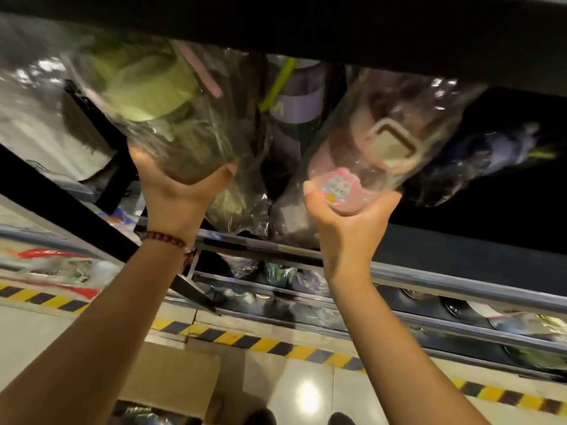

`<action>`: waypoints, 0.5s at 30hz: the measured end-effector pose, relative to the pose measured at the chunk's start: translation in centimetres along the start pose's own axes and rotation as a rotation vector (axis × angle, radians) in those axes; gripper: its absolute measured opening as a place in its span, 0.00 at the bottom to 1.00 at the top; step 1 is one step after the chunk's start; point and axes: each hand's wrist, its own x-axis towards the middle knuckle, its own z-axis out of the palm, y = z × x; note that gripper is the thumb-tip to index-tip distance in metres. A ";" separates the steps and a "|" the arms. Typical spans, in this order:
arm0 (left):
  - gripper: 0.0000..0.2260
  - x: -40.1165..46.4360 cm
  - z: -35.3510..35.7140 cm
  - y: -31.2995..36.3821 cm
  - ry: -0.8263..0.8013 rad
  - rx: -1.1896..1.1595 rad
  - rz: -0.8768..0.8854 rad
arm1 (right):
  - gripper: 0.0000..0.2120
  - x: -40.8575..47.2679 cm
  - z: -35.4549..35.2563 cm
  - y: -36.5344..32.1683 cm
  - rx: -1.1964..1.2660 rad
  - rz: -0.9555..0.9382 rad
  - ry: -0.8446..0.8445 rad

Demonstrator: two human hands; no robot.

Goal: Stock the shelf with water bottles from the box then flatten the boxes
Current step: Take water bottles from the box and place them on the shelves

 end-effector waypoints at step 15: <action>0.40 1.5 -0.2 -0.5 -0.193 0.383 0.042 | 0.32 1.2 3.6 2.2 -0.197 -0.097 -0.359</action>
